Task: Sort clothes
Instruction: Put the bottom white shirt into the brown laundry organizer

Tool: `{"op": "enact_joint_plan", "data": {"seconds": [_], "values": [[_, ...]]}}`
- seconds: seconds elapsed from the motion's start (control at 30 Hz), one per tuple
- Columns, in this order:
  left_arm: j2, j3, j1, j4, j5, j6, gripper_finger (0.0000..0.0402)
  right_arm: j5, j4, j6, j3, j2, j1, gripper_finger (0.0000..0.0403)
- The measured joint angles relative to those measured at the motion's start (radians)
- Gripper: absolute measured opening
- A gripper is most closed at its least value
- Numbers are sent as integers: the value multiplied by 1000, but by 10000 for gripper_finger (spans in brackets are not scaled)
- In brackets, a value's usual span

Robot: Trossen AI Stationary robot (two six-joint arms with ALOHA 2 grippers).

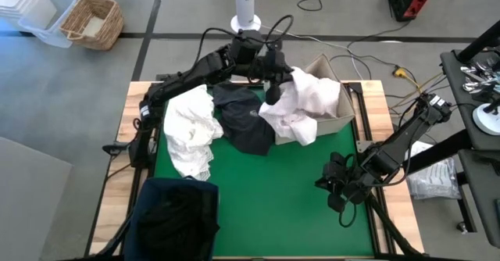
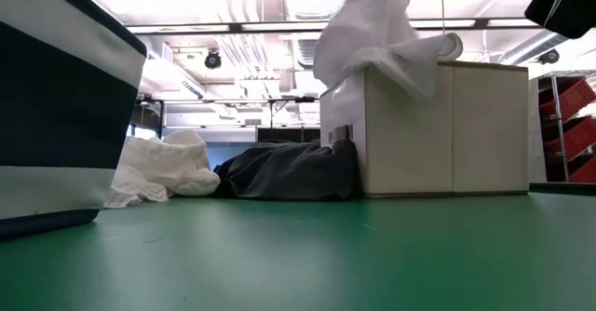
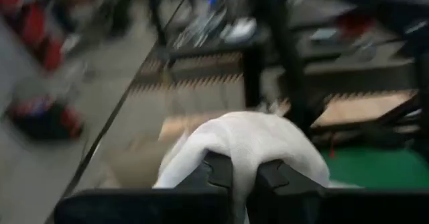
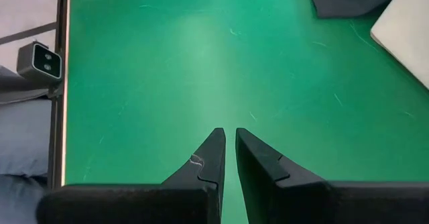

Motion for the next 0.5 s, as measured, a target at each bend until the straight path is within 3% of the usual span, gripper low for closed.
{"op": "enact_joint_plan", "data": {"seconds": [0.07, 0.13, 0.3, 0.5], "values": [[8, 1, 2, 64, 114, 47, 0, 3, -1, -5, 0, 0, 0, 28], [19, 2, 1, 135, 138, 70, 0, 7, -1, -13, 0, 0, 0, 28], [50, 2, 16, 193, -10, 70, 0, 21, -2, -20, 0, 0, 0, 28], [89, 2, 46, 63, -71, -51, 20, 21, -2, -19, 0, 0, 0, 28]]}}
